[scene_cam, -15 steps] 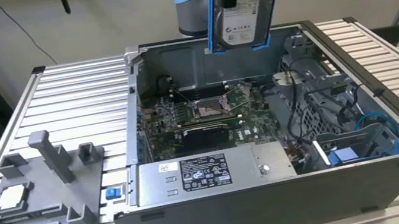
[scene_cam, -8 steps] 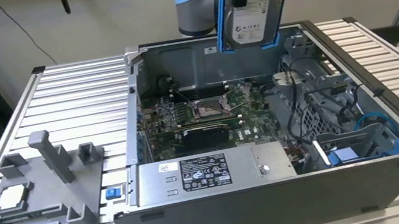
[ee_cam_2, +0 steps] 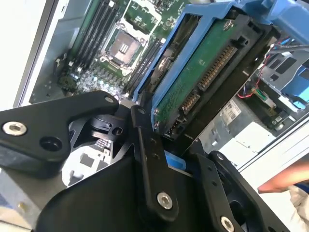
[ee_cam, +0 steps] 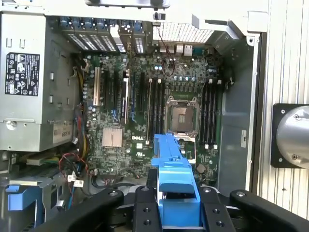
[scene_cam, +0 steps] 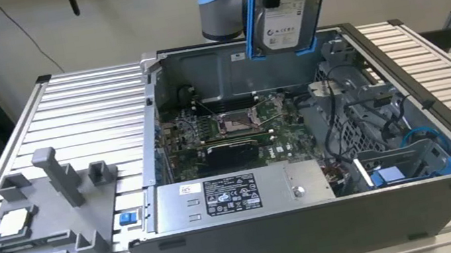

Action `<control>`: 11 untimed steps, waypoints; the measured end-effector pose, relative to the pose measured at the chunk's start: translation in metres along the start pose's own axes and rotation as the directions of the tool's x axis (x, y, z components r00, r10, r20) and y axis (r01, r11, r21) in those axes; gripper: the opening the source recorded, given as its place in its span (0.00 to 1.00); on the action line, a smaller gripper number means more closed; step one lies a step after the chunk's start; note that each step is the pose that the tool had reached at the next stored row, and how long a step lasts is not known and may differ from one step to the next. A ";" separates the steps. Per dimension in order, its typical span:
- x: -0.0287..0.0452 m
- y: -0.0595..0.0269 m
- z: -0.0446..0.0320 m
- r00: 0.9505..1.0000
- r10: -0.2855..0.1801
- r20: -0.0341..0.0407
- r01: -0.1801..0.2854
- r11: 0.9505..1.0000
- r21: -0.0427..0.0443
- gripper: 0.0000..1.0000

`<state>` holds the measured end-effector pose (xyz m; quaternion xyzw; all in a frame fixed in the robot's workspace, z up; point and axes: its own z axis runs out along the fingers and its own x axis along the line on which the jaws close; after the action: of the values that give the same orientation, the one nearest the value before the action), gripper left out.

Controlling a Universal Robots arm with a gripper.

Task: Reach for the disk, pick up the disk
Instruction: 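Pick up the disk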

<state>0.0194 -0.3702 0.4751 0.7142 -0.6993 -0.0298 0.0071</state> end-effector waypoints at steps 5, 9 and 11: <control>0.0001 -0.0040 -0.0002 1.000 0.000 0.000 0.000 1.000 0.000 0.00; 0.0003 -0.0148 -0.0008 1.000 -0.001 0.000 0.001 1.000 0.000 0.00; 0.0005 -0.0222 -0.0011 1.000 -0.002 0.000 0.002 1.000 0.000 0.00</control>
<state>0.0417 -0.3703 0.4751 0.7147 -0.6987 -0.0297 0.0071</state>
